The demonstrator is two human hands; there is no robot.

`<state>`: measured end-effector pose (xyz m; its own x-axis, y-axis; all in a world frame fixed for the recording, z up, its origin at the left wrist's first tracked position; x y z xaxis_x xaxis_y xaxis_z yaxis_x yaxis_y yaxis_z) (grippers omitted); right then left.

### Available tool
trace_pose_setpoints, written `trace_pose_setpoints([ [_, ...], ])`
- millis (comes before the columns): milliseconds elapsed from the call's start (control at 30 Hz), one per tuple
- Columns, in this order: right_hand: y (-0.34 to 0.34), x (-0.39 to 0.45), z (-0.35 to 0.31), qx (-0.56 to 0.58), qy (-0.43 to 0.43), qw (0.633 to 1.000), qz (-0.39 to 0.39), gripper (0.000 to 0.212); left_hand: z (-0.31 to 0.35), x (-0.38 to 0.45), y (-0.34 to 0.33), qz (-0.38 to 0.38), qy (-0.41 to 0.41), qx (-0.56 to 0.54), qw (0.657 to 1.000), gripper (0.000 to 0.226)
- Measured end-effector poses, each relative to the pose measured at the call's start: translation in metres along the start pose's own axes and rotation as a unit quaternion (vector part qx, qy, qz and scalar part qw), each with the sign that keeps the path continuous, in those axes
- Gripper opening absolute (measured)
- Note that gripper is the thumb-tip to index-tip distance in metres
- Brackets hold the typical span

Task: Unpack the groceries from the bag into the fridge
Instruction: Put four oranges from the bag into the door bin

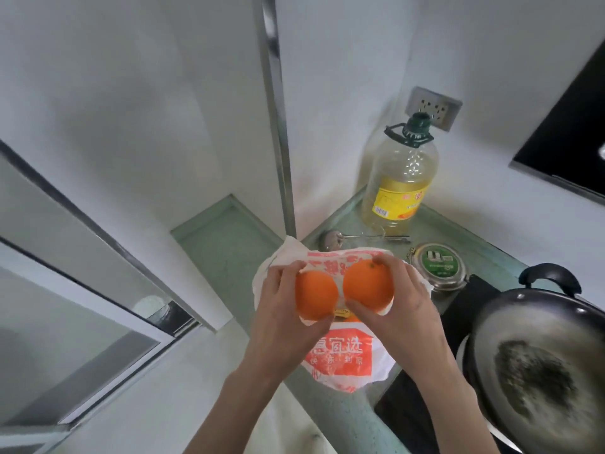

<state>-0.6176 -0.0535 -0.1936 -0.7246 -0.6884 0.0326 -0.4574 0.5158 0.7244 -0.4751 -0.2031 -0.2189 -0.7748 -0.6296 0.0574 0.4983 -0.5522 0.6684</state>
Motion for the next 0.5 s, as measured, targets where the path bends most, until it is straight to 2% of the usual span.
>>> trace_pose_setpoints([
  [100, 0.004, -0.004, -0.017, 0.023, 0.022, 0.999, 0.008, 0.073, 0.001, -0.016, 0.019, 0.030, 0.010, -0.037, 0.999, 0.086],
  [267, -0.003, -0.015, -0.038, 0.050, 0.046, 0.998, -0.010, 0.083, 0.006, -0.045, 0.051, 0.069, 0.011, -0.073, 0.995, 0.080],
  [500, -0.015, -0.048, -0.087, 0.100, 0.102, 0.989, -0.032, 0.078, 0.021, -0.110, 0.106, 0.142, 0.004, -0.076, 0.987, 0.074],
])
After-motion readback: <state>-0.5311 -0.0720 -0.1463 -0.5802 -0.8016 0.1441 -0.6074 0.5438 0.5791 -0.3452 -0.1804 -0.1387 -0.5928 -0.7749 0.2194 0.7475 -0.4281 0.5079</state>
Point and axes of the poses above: each hand's wrist, its own x-axis towards the middle knuckle, its own y-axis out of the back of the hand, z = x × y, the point moved 9 cm from there along x, towards the middle knuckle, and after that the axes turned 5 degrees about -z, right-handed, at the moved point
